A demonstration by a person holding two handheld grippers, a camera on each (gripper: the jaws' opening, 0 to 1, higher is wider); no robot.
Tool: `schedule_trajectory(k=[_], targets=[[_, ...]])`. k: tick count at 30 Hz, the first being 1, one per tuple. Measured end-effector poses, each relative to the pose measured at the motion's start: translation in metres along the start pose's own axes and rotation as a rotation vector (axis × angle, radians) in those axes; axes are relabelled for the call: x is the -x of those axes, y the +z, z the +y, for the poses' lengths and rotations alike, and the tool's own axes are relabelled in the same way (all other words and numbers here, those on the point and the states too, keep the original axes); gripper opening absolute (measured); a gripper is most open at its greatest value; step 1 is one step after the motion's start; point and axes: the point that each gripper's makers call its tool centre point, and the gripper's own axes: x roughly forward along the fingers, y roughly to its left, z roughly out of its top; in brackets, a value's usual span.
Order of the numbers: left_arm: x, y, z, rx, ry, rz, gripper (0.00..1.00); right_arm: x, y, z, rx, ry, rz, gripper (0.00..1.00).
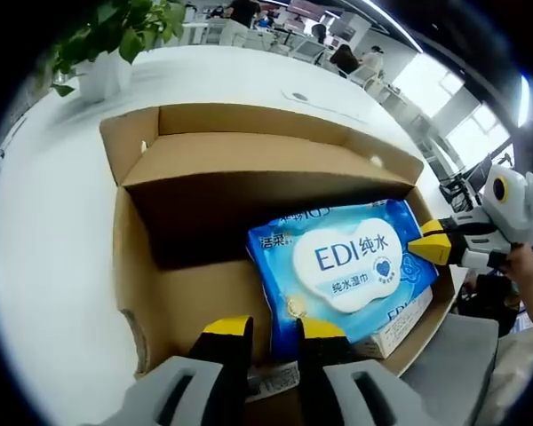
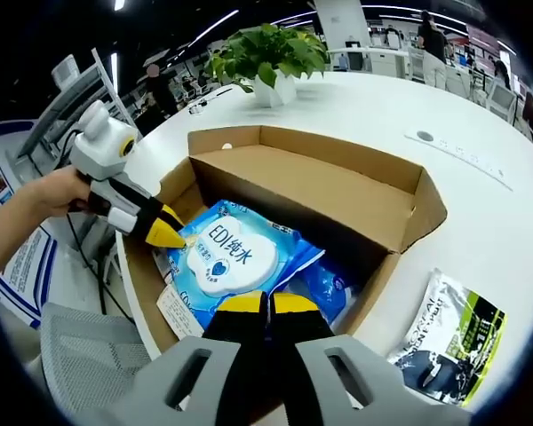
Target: Operate the shoe box by opening the lid, removing the specified soft item, and placing it in the target area until the item is outside and the box remains undamaged.
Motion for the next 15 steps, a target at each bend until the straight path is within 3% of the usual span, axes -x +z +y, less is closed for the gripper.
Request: schedule_trajectory(k=[5, 10, 15], targets=[[-0.007, -0.006, -0.012, 0.051, -0.084, 0.035, 0.19, 0.000, -0.001, -0.001, -0.003, 0.001, 0.000, 0.00], [-0.011, -0.008, -0.012, 0.103, -0.114, 0.046, 0.18, 0.000, -0.002, -0.001, -0.009, 0.002, -0.004, 0.00], [-0.009, -0.005, -0.015, 0.088, -0.116, 0.033, 0.09, -0.001, -0.003, -0.001, -0.021, -0.005, -0.007, 0.00]])
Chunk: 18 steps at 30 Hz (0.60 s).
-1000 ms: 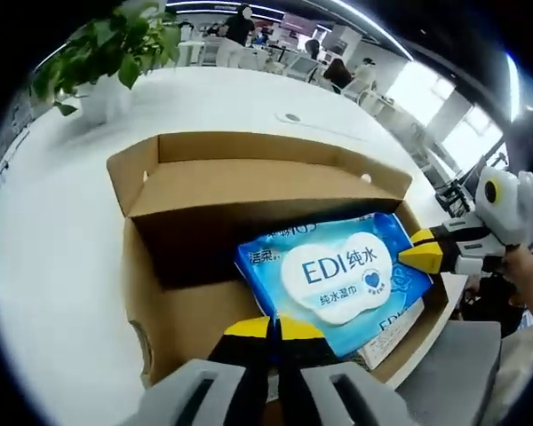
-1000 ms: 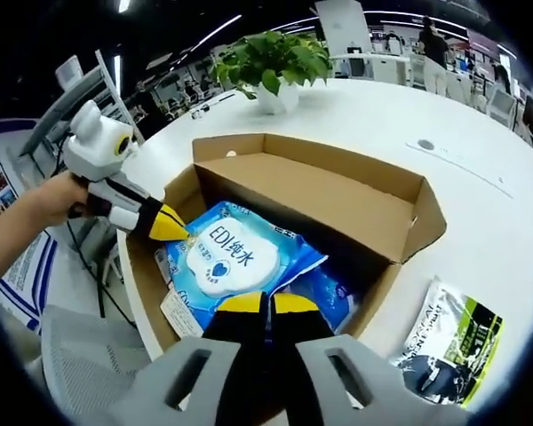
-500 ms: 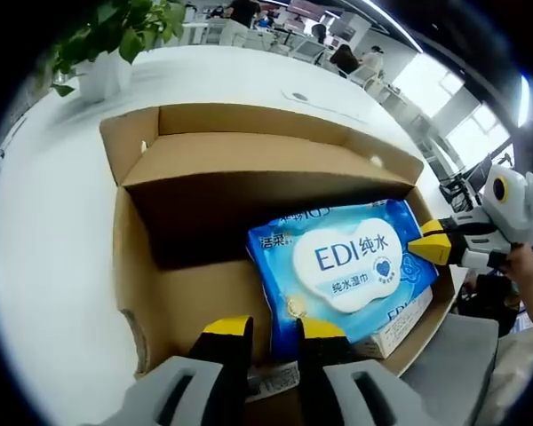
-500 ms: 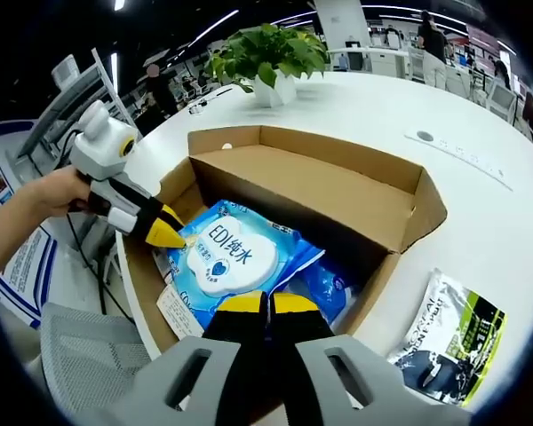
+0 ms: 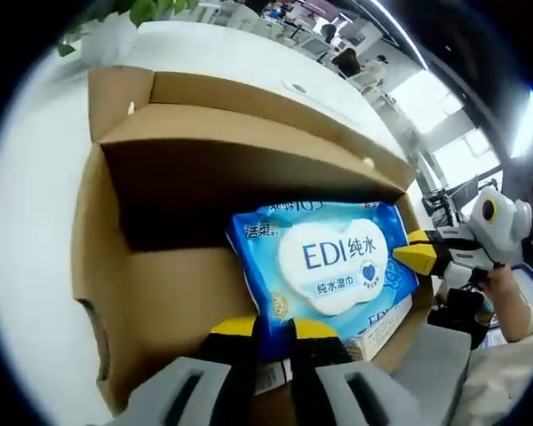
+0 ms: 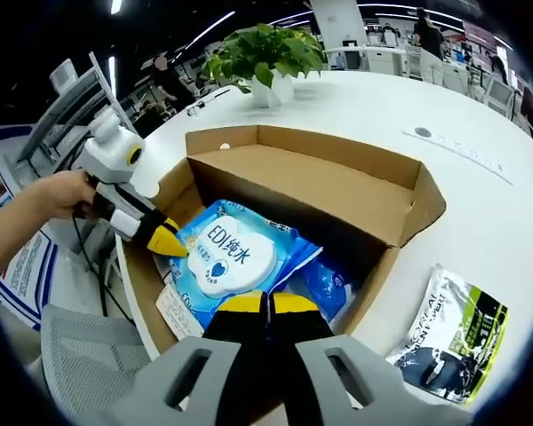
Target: Operate the shoe box by opening the lid, removing the specified soft item, and placing it in the target area until the item is outside and the box remains undamaged.
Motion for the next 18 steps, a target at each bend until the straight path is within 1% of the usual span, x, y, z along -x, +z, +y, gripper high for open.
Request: schedule_trajectory(k=[8, 18], targets=[[0.002, 0.001, -0.003, -0.041, 0.016, -0.017, 0.04, 0.000, 0.001, 0.000, -0.019, -0.009, -0.009, 0.00], [0.013, 0.006, -0.007, -0.068, 0.019, -0.054, 0.03, 0.004, 0.007, 0.002, -0.026, 0.004, -0.034, 0.00]])
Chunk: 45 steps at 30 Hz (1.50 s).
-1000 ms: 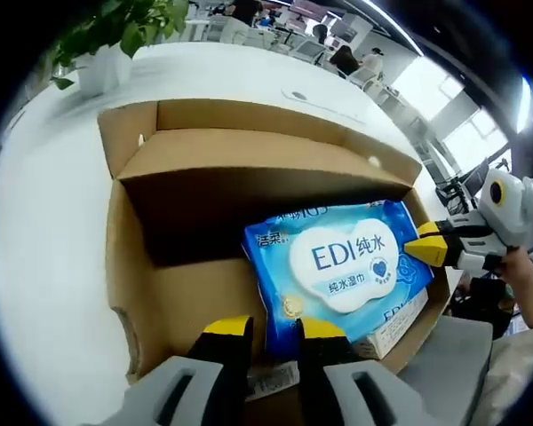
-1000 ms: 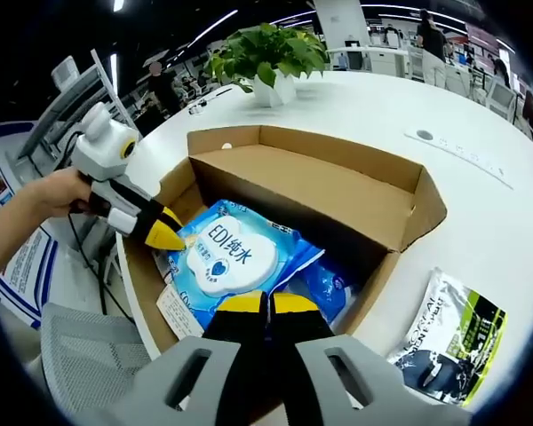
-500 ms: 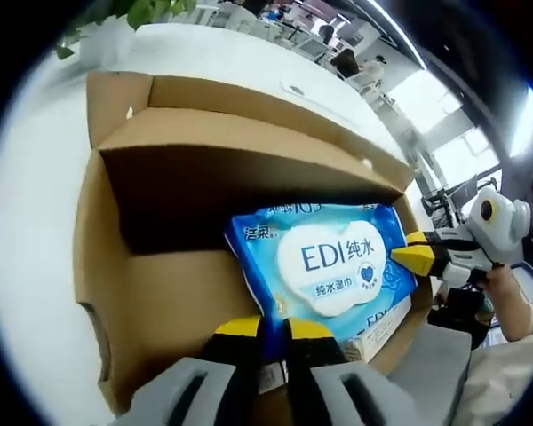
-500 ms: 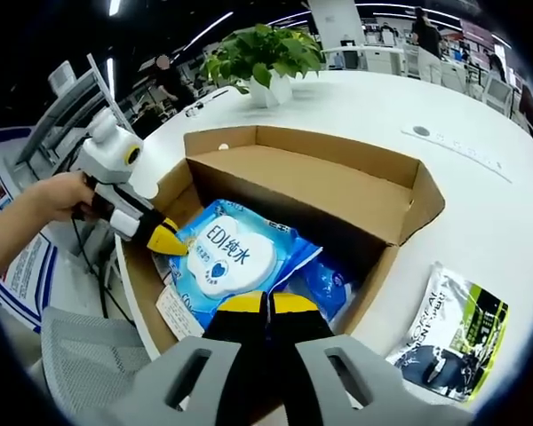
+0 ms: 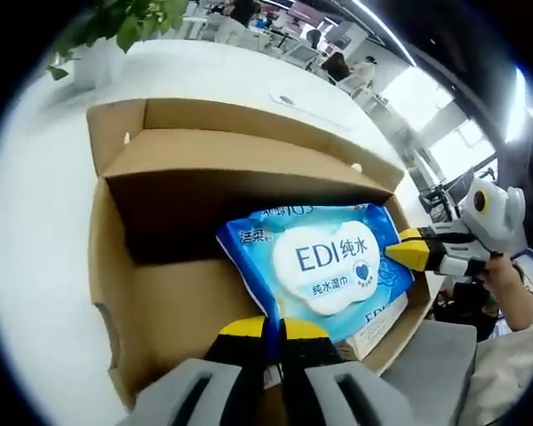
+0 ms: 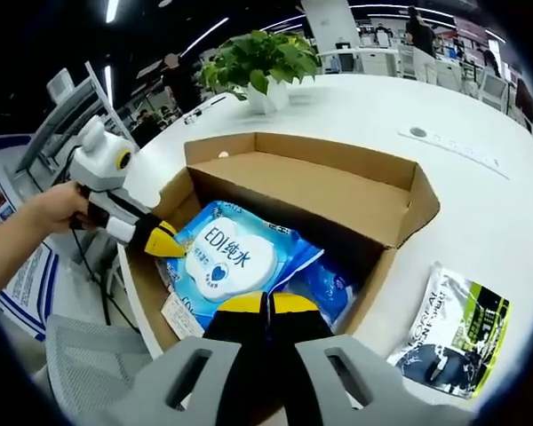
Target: Operate the shoe box by opening the lid, removing the specified soft item, and placing it in the target area until the item is outside and the box remains undamaged.
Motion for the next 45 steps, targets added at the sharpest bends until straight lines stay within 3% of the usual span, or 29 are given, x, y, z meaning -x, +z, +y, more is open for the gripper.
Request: schedule_trajectory(k=[16, 34, 45], targets=[[0.026, 0.015, -0.016, -0.016, -0.006, -0.076, 0.03, 0.024, 0.020, 0.006, -0.009, 0.028, -0.053, 0.00], [0.038, 0.037, -0.064, -0.055, -0.036, -0.142, 0.03, 0.071, 0.033, -0.008, -0.035, 0.016, -0.106, 0.00], [0.030, 0.053, -0.097, -0.095, -0.054, -0.158, 0.03, 0.100, 0.031, -0.029, -0.046, -0.012, -0.122, 0.00]])
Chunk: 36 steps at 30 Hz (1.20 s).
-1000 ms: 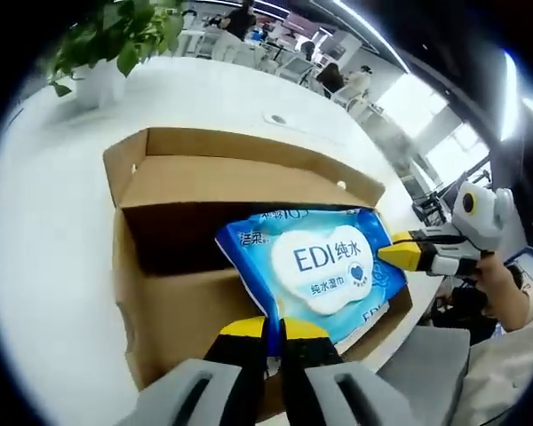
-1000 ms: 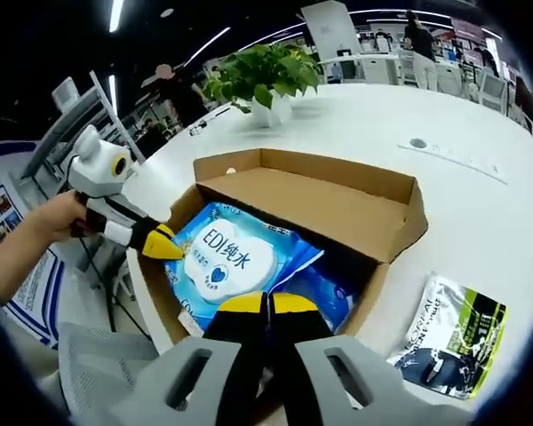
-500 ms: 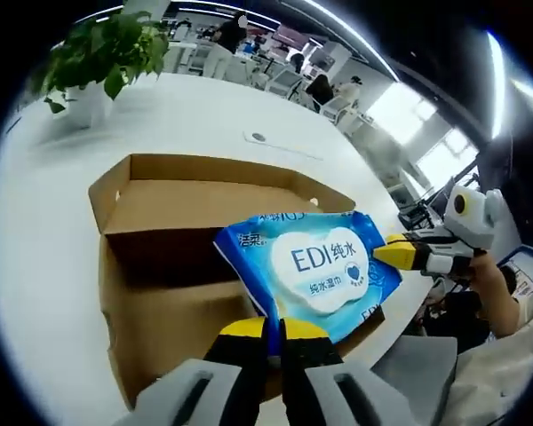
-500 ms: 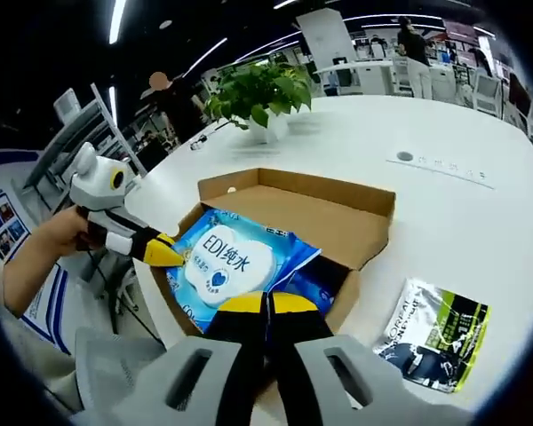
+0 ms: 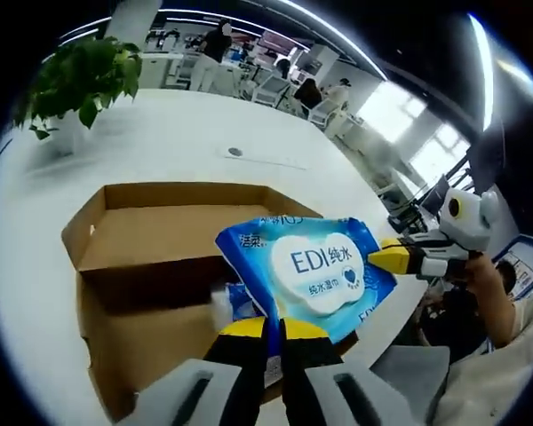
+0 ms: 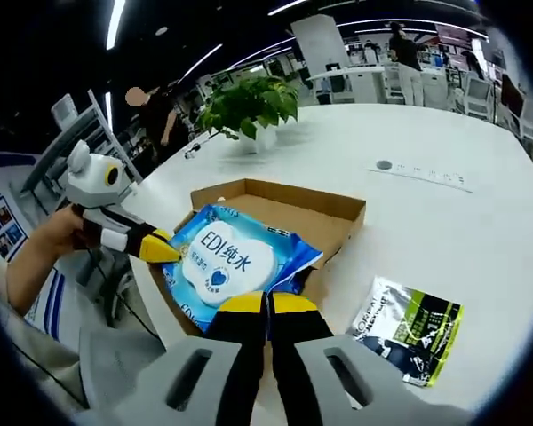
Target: Operate the shoe box by opening the lid, removing the specified soft item, and placing it in the target area until the item is outside and the box remains undamaged.
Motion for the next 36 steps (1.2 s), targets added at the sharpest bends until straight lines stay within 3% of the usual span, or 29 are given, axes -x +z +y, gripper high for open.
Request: schedule_trajectory(k=[16, 36], targets=[[-0.024, 0.016, -0.044, -0.049, -0.038, -0.013, 0.03, 0.038, 0.001, -0.034, -0.037, -0.051, -0.039, 0.00], [-0.054, 0.025, -0.081, -0.101, -0.073, -0.009, 0.03, 0.071, -0.005, -0.074, -0.065, -0.115, -0.063, 0.00]])
